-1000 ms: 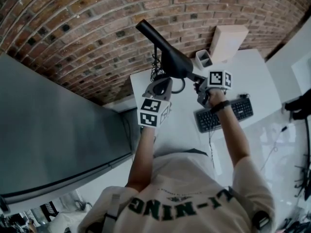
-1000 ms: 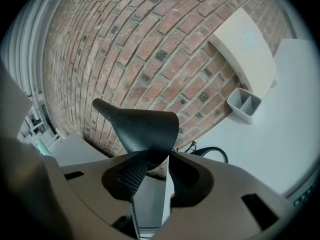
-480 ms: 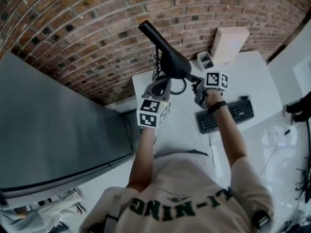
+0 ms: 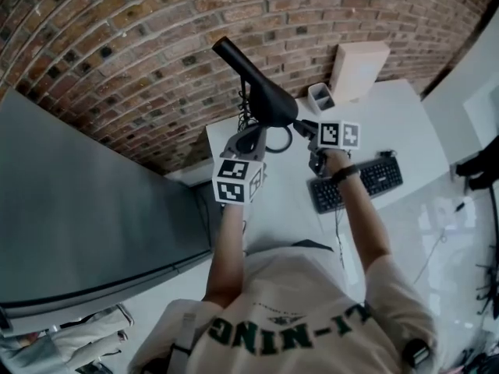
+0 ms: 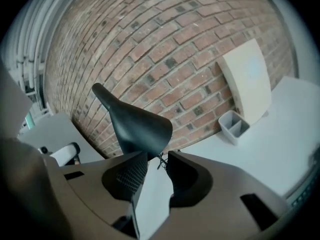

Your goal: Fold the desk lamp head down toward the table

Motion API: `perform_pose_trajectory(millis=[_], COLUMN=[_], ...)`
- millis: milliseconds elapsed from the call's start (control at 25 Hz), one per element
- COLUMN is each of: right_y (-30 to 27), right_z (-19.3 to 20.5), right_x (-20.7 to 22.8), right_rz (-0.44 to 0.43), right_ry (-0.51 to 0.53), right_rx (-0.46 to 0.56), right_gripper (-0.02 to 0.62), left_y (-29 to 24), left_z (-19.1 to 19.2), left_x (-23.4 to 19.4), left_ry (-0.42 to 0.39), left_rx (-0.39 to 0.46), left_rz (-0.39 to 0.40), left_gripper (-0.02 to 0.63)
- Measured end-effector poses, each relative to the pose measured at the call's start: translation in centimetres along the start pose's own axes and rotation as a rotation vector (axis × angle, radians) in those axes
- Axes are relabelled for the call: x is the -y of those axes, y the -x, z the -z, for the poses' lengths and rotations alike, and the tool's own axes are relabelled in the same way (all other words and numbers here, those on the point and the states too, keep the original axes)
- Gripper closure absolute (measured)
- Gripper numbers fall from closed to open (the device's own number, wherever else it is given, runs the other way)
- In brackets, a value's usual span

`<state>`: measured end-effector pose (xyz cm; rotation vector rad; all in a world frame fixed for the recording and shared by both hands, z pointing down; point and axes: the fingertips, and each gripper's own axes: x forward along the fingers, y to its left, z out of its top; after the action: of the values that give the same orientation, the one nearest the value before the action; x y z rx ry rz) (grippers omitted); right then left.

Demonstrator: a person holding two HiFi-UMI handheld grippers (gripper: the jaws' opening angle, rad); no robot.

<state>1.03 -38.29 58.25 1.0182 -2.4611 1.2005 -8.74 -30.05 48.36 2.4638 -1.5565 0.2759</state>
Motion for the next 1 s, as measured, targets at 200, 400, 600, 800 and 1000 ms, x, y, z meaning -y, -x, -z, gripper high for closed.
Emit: perform_pose_trajectory(millis=[200,400,600,800,1000], right_y=[3.7,7.2,10.0,12.6,14.4], right_z=[-1.1,-2.4,-3.8,-4.3,-4.2], right_x=[-1.0,-3.1,-5.2,-6.6,-8.6], right_rz=[0.117,0.228,0.296,0.355,0.361], right_ry=[0.192,0.379,0.517,0.558,0.556], right_rx=[0.080,0.188,0.324,0.447,0.534], right_gripper=[0.479,0.479,0.479,0.494,0.535], left_y=[0.2,0.3,0.5,1.1,1.5], left_z=[-0.7,-1.1,-1.6,-2.7,-4.0], left_x=[0.6,1.0,1.2,1.7,2.5], left_ry=[0.000,-0.007,-0.007,-0.023,-0.047], left_rx=[0.036,0.046,0.072,0.109,0.130], left_rz=[0.000,-0.024,-0.042,-0.045,-0.044], left_gripper=[0.613,0.612,0.613,0.612,0.612])
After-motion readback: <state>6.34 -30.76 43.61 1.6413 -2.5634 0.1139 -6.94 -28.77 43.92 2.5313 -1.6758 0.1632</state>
